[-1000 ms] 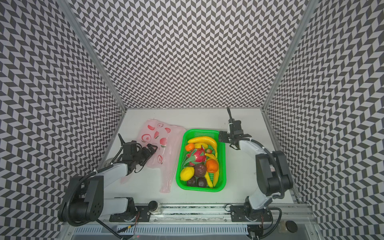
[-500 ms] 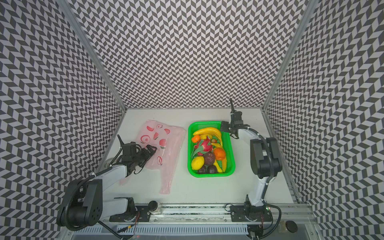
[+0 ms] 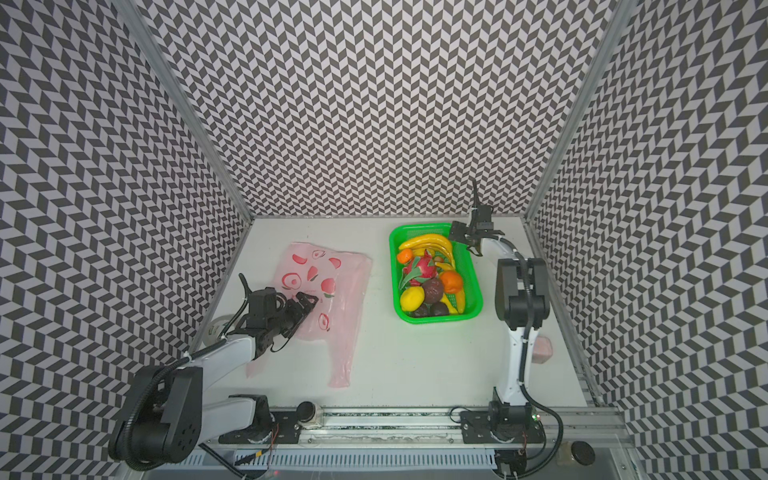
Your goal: Place the fake fruits into the plastic bag and tie a complex knot
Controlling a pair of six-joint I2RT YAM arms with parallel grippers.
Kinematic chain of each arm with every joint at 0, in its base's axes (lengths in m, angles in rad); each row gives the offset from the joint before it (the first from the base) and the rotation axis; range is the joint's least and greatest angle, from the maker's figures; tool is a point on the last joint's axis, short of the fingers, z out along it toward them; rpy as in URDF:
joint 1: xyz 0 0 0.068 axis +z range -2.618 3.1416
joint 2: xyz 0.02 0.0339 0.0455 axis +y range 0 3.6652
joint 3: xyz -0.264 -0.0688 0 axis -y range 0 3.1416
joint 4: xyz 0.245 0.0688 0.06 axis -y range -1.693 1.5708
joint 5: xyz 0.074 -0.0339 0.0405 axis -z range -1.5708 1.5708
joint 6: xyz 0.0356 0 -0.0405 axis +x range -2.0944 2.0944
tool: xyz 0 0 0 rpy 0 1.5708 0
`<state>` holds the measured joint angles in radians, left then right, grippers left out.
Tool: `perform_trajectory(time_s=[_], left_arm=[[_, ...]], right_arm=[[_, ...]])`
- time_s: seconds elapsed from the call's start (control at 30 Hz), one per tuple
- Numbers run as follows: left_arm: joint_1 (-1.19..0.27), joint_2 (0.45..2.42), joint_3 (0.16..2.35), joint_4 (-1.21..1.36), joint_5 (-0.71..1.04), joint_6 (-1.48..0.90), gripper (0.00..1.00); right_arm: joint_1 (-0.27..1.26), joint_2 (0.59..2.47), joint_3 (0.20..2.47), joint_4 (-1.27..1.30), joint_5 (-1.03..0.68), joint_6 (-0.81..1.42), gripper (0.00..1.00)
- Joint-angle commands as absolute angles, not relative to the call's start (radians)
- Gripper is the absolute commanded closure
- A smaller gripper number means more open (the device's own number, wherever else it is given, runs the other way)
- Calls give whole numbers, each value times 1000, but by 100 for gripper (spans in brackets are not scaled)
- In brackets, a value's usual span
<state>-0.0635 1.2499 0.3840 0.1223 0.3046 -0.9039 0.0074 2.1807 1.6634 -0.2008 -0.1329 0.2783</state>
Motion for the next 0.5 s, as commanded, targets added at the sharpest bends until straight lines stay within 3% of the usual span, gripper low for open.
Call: perform_trajectory(time_s=[0.0,0.47], left_arm=[[-72,1249,364,95,295,-934,0],[-74,1215,378,62,269,-926,0]], right_arm=[[3,2226,1704,-172,-214,341,14],[48,2127,1450,38,-344,580,17]])
